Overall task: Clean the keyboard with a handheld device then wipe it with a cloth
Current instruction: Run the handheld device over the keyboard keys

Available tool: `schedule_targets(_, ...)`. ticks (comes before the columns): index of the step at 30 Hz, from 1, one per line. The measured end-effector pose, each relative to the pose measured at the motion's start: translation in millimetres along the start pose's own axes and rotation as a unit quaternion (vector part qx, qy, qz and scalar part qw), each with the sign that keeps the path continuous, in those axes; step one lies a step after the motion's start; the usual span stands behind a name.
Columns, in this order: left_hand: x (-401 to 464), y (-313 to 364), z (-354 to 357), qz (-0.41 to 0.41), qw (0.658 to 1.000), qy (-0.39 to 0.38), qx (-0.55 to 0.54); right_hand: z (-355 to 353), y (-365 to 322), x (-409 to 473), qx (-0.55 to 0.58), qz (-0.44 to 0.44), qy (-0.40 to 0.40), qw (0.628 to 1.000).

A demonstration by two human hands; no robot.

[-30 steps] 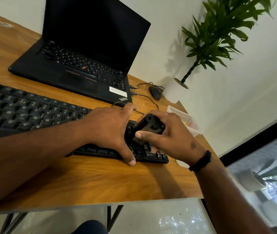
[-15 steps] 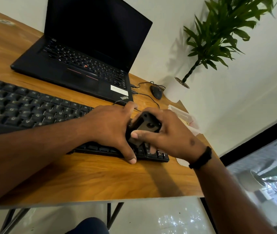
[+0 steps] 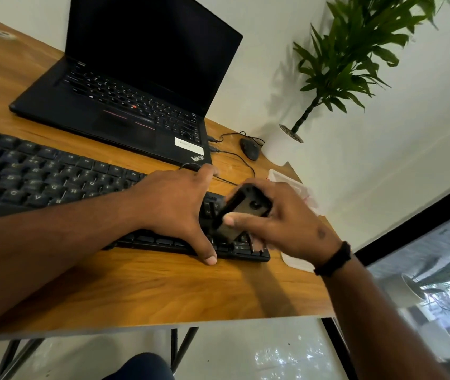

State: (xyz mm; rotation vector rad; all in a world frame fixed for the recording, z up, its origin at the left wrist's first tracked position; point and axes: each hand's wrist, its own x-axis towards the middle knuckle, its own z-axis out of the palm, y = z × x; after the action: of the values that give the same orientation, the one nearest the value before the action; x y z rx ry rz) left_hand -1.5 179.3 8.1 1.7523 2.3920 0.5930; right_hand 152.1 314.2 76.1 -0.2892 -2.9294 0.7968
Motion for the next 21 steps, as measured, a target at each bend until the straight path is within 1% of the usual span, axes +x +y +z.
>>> schedule_targets(3, 1, 1, -1, -0.006, 1.000, -0.001, 0.002, -19, 23, -6, -0.028, 0.065, 0.047, 0.996)
schedule_targets(4, 2, 0, 0, -0.006, 1.000, 0.000, 0.002, -22, 27, -7, -0.046, 0.071, 0.064, 0.994)
schedule_targets(6, 2, 0, 0, -0.004, 1.000, 0.001, 0.002, -19, 27, -8, -0.083, 0.053, 0.100, 0.990)
schedule_targets(8, 2, 0, 0, -0.003, 1.000, -0.001, 0.001, -5, 15, -8, -0.047, 0.012, 0.117, 0.992)
schedule_targets(9, 1, 0, 1, -0.003, 1.000, -0.001, 0.000, 4, 9, -8, -0.040, -0.010, 0.107, 0.993)
schedule_targets(11, 1, 0, 1, -0.003, 1.000, -0.002, -0.001, 14, 5, -4, -0.106, -0.029, 0.093, 0.990)
schedule_targets(15, 1, 0, -1, -0.006, 1.000, -0.006, -0.002, -3, 23, 15, -0.249, 0.036, 0.138, 0.958)
schedule_targets(17, 1, 1, -1, -0.007, 1.000, -0.005, 0.001, -5, 22, 16, -0.234, 0.026, 0.156, 0.959)
schedule_targets(18, 1, 1, -1, -0.006, 1.000, -0.003, 0.001, -1, 16, 14, -0.191, 0.002, 0.160, 0.968)
schedule_targets(20, 1, 1, 1, -0.003, 1.000, -0.001, -0.002, 12, 4, 10, -0.103, -0.033, 0.135, 0.985)
schedule_targets(21, 1, 1, 0, -0.002, 1.000, -0.002, -0.002, 16, 3, 10, -0.110, -0.037, 0.131, 0.985)
